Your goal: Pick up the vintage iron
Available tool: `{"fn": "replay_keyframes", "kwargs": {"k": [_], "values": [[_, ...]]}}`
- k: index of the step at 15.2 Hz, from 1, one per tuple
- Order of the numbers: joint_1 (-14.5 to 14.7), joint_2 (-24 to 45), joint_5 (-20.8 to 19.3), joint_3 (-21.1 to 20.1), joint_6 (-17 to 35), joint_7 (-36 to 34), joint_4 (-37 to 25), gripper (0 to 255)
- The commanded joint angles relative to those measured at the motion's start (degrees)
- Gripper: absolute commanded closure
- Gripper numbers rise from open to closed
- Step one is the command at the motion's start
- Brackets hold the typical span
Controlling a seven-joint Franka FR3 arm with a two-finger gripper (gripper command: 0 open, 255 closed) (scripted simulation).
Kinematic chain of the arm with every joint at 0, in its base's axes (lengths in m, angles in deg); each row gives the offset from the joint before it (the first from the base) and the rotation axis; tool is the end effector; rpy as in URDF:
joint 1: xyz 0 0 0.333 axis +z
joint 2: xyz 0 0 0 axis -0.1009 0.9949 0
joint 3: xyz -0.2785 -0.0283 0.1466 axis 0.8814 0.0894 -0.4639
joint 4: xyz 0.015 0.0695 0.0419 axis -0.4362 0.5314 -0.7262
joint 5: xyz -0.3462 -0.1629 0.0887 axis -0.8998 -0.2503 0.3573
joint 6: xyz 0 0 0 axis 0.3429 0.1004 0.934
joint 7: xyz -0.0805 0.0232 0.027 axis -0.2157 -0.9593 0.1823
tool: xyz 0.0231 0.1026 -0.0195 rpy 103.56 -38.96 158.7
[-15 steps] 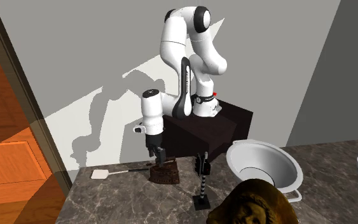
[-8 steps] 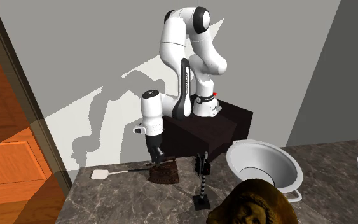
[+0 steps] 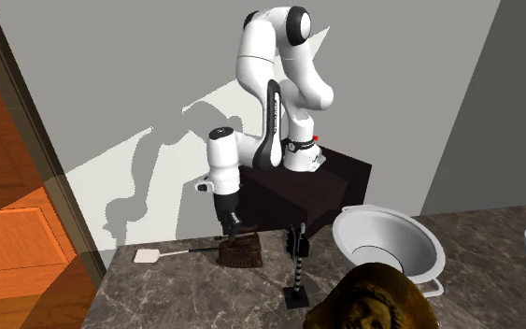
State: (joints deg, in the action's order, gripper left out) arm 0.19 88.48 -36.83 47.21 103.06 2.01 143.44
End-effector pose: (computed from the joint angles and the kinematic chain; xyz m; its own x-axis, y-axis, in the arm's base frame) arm 0.5126 0.1274 0.1564 0.9862 -0.1574 0.0521 -0.1518 -0.9835 -0.0989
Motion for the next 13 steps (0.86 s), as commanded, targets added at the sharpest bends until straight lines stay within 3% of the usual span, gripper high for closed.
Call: {"fn": "replay_keyframes", "kwargs": {"k": [1,13], "values": [[-0.21,-1.50,0.17,-0.20,-1.21,0.08,0.26,255],[-0.95,-9.21,1.19,-1.09,-7.88,0.34,1.28,255]]}}
